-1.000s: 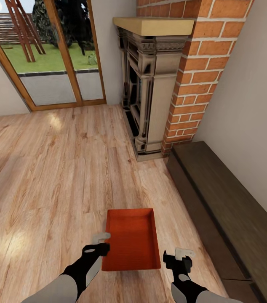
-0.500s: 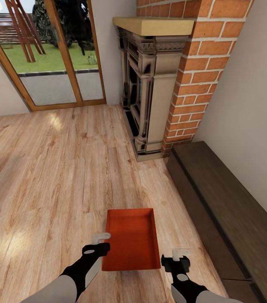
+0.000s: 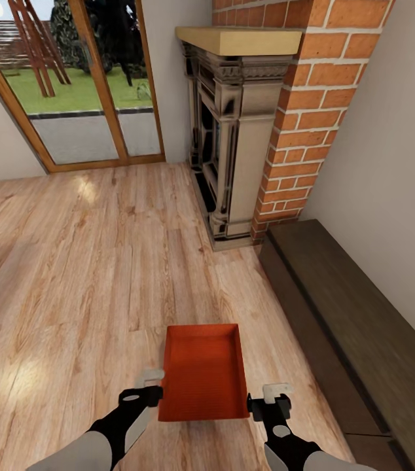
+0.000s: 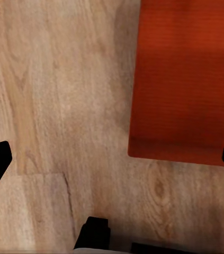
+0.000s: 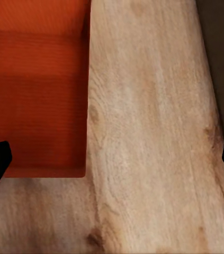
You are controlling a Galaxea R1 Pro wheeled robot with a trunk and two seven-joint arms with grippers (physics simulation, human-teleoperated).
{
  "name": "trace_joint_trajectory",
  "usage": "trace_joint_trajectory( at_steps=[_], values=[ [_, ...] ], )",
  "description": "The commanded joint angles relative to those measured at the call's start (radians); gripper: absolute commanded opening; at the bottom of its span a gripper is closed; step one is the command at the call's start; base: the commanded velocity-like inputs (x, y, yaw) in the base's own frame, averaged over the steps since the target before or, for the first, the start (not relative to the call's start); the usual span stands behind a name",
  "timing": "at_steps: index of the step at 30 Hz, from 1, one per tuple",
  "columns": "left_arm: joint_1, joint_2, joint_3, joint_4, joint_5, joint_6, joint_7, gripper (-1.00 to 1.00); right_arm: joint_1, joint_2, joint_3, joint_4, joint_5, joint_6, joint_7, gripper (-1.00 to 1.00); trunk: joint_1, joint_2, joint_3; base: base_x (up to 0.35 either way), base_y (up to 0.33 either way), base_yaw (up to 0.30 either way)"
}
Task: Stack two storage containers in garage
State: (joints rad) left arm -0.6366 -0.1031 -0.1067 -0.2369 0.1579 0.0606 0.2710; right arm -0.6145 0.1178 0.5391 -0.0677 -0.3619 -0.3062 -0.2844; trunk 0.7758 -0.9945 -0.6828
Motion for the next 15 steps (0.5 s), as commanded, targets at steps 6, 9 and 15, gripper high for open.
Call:
trace_joint_trajectory(
  at_steps=[6, 9, 15],
  values=[
    [0.000, 0.003, -0.008, 0.001, 0.009, 0.005, 0.005, 1.00, -0.001, -0.001, 0.007, -0.001, -0.009, -0.005, 0.041, 1.00, 0.000, -0.001, -0.001, 0.060, 0.000, 0.000],
    [0.000, 0.003, -0.008, 0.001, 0.008, 0.004, 0.006, 1.00, -0.001, -0.001, 0.006, -0.001, -0.009, -0.005, 0.045, 1.00, 0.000, -0.001, -0.001, 0.264, 0.000, 0.000],
    [0.000, 0.003, -0.008, 0.001, 0.009, 0.004, 0.005, 1.00, -0.001, -0.001, 0.005, -0.001, -0.009, -0.005, 0.047, 1.00, 0.000, -0.001, -0.001, 0.255, 0.000, 0.000]
  ],
)
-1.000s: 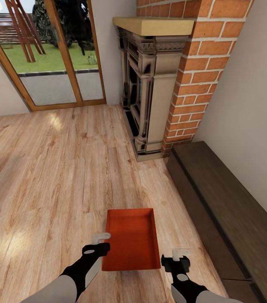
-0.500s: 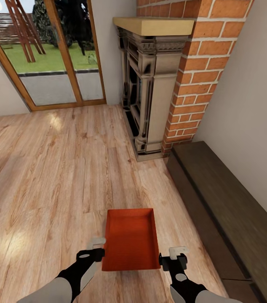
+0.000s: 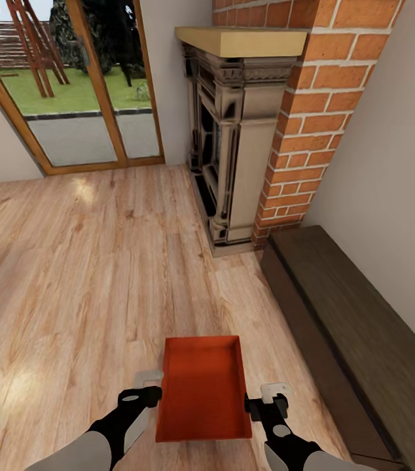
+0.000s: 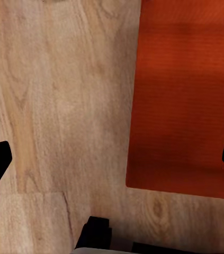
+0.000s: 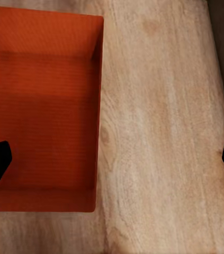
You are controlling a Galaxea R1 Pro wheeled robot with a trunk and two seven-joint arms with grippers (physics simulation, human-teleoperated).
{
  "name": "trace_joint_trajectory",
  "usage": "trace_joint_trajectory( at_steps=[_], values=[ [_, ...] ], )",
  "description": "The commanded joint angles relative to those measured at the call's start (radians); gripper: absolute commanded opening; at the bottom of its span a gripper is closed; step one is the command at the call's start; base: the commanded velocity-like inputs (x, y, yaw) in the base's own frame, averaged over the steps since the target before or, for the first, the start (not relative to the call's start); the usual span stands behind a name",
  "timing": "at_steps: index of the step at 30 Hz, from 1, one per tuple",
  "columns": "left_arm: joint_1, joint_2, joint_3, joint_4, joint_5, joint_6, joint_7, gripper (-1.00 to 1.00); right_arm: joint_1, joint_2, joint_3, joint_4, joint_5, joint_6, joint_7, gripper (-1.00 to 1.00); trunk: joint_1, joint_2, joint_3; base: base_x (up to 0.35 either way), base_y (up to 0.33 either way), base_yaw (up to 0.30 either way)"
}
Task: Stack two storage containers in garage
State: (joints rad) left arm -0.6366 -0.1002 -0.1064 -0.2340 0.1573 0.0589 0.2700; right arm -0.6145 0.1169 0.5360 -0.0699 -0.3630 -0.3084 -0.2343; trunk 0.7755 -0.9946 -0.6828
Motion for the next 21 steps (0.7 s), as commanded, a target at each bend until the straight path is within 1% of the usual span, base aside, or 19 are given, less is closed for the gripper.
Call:
trace_joint_trajectory(
  at_steps=[1, 17, 21],
  values=[
    [0.000, 0.000, -0.009, -0.002, 0.010, 0.006, 0.006, 1.00, -0.001, 0.000, 0.009, 0.001, -0.008, -0.004, -0.003, 1.00, 0.000, 0.000, -0.001, 0.109, 0.000, 0.000],
    [0.000, -0.006, -0.005, -0.015, 0.018, 0.006, 0.008, 1.00, -0.001, 0.001, 0.008, 0.001, -0.009, -0.010, 0.000, 1.00, 0.000, 0.000, -0.001, 0.006, 0.000, 0.000],
    [0.000, -0.008, -0.002, -0.021, 0.019, 0.005, 0.009, 1.00, -0.001, 0.005, 0.007, 0.001, -0.010, -0.027, 0.000, 1.00, 0.000, 0.000, -0.001, 0.000, 0.000, 0.000]
  ],
)
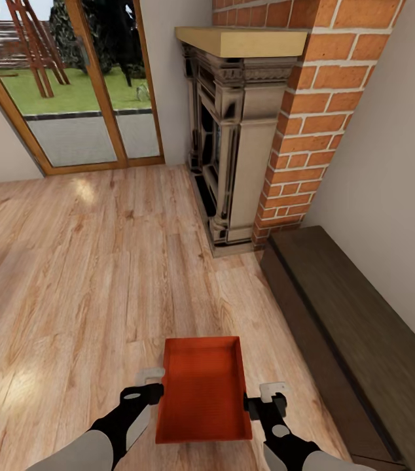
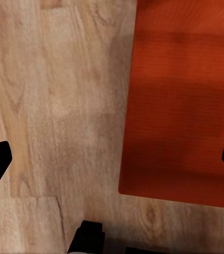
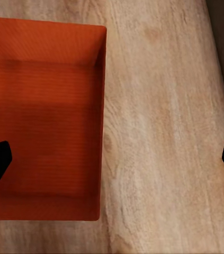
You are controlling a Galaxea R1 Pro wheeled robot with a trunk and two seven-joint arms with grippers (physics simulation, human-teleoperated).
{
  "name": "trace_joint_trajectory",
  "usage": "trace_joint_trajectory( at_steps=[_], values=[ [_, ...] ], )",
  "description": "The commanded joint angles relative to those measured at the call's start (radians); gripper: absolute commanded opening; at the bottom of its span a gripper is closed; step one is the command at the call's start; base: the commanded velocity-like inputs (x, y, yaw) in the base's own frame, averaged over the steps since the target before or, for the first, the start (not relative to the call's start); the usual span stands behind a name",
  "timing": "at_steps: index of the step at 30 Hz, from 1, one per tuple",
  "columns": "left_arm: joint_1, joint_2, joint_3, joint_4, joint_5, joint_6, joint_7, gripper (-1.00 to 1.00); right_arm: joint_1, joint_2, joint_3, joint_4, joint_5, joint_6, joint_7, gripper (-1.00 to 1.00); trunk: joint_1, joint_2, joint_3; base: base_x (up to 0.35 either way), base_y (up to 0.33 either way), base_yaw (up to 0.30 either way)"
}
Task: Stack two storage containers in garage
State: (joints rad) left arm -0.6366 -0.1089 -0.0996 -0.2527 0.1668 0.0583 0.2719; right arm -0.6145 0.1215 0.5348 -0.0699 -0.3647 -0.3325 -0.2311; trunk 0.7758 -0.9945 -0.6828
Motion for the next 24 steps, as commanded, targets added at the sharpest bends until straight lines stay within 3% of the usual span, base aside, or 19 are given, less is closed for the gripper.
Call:
trace_joint_trajectory(
  at_steps=[1, 12, 20, 24],
  values=[
    [0.000, 0.000, -0.008, -0.003, 0.009, 0.004, 0.007, 1.00, -0.001, 0.002, 0.008, 0.001, -0.008, -0.006, -0.004, 1.00, 0.000, -0.001, -0.001, 0.000, 0.000, 0.000],
    [0.000, -0.008, -0.007, 0.003, 0.008, -0.088, 0.010, 1.00, -0.001, 0.016, 0.008, 0.001, -0.008, -0.015, -0.004, 1.00, 0.000, -0.001, -0.001, 0.000, 0.000, 0.000],
    [0.000, -0.014, -0.008, 0.009, 0.009, -0.078, 0.006, 1.00, -0.001, 0.015, 0.007, 0.001, -0.008, -0.016, -0.005, 1.00, 0.000, -0.001, -0.001, 0.000, 0.000, 0.000],
    [0.000, -0.028, -0.008, 0.017, 0.001, -0.032, 0.009, 1.00, -0.001, 0.015, 0.007, 0.001, -0.008, -0.016, -0.005, 1.00, 0.000, -0.001, -0.001, 0.000, 0.000, 0.000]
  ],
)
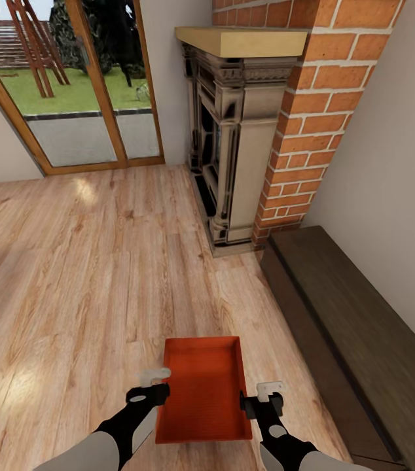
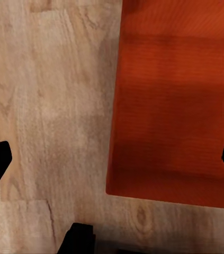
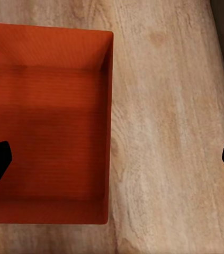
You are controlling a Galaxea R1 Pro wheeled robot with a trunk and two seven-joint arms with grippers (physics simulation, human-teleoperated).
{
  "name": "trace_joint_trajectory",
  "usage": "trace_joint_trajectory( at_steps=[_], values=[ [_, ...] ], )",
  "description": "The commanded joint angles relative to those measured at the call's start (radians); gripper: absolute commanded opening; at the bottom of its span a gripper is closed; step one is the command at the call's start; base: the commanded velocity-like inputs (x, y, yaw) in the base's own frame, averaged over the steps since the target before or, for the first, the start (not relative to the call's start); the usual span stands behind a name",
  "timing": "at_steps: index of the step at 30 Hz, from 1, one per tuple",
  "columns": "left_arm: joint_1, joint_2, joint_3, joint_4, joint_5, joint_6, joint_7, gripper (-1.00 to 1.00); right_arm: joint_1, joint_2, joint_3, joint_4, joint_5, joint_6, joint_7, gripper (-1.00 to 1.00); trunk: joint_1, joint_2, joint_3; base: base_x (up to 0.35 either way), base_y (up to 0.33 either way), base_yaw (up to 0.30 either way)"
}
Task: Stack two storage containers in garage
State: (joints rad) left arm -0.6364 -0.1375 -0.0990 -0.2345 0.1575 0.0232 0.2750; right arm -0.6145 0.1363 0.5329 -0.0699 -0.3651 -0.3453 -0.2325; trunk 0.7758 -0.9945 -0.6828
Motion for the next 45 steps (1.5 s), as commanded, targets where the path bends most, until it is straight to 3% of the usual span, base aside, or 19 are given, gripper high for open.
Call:
trace_joint_trajectory(
  at_steps=[1, 6, 45],
  values=[
    [0.000, 0.001, -0.009, 0.000, 0.010, 0.003, 0.008, 1.00, -0.001, 0.000, 0.009, 0.001, -0.008, -0.003, -0.004, 1.00, 0.000, -0.001, -0.001, 0.000, 0.000, 0.000],
    [0.000, -0.001, -0.008, 0.001, 0.011, 0.004, 0.017, 1.00, -0.001, 0.000, 0.009, 0.001, -0.008, -0.003, -0.004, 1.00, 0.000, -0.001, -0.001, 0.000, 0.000, 0.000],
    [0.000, 0.006, -0.018, 0.001, 0.006, 0.006, 0.003, 1.00, -0.001, 0.002, 0.010, 0.001, -0.007, -0.004, -0.004, 1.00, 0.150, -0.274, -0.123, 0.000, 0.000, 0.000]
  ],
)
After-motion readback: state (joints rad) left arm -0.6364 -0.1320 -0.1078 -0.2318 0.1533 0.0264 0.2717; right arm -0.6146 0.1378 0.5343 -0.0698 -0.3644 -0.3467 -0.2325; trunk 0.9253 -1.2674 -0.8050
